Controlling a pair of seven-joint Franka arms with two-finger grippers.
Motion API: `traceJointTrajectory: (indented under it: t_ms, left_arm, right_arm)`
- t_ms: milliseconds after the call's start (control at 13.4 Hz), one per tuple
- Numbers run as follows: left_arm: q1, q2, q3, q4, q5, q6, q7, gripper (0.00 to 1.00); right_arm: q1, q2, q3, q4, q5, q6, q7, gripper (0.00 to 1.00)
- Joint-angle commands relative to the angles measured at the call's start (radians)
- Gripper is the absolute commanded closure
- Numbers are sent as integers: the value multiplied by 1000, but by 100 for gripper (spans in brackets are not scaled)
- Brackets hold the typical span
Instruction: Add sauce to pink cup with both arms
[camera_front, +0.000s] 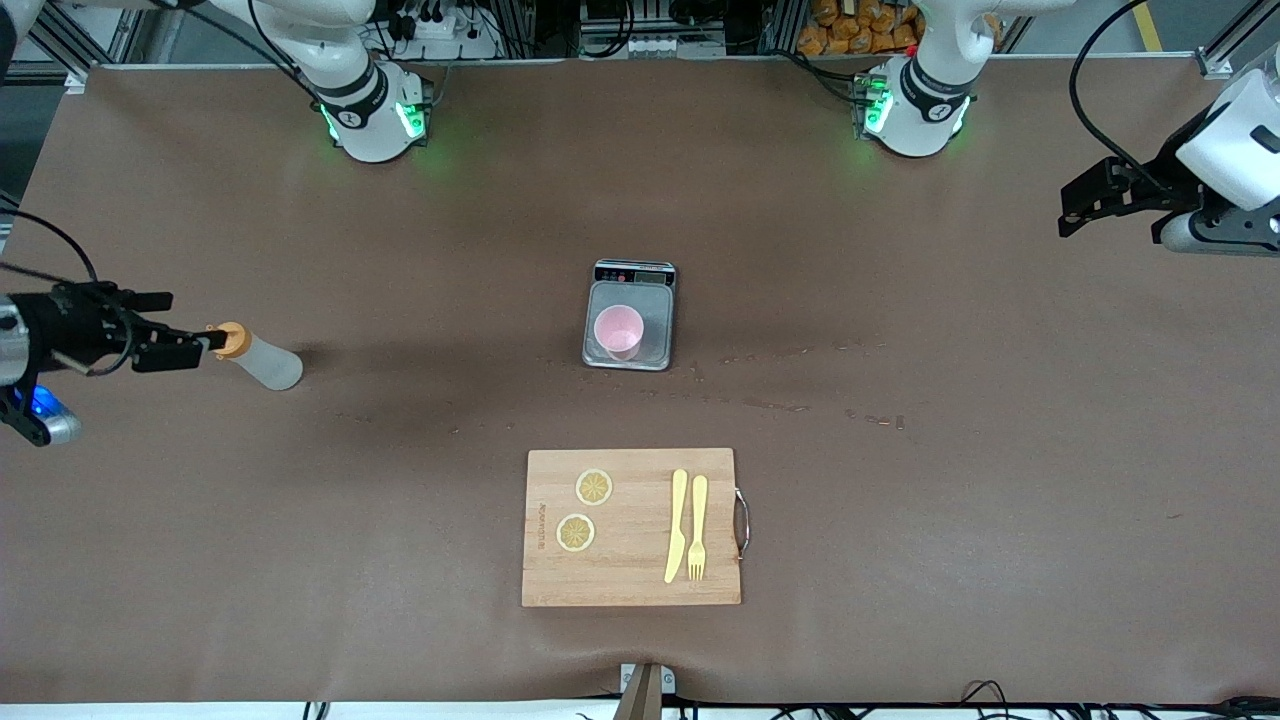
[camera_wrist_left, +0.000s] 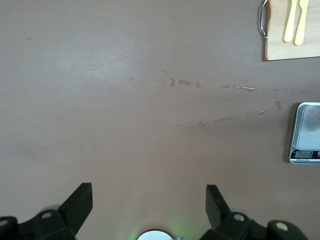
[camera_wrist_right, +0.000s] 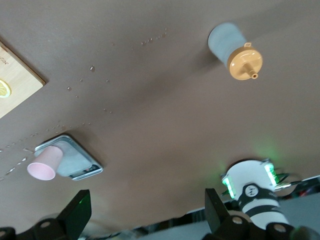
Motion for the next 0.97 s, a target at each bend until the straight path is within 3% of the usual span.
traceJointTrajectory:
  t_ms: [0, 224, 373, 523, 896]
  left_arm:
    - [16, -13, -9, 3, -21, -15, -6, 0]
    - [16, -16, -11, 3, -19, -15, -9, 0]
    - [12, -16, -14, 3, -21, -15, -11, 0]
    - [9, -16, -17, 1, -19, -15, -35, 0]
    - [16, -19, -18, 1, -16, -15, -26, 0]
  right_arm:
    - [46, -98, -8, -43, -70, 16, -6, 0]
    - [58, -207, -13, -105, -127, 34, -114, 0]
    - [41, -333, -16, -231, -159, 117, -303, 0]
    - [49, -439, -38, -357, -167, 219, -353, 0]
    - [57, -490, -28, -437, -202, 318, -356, 0]
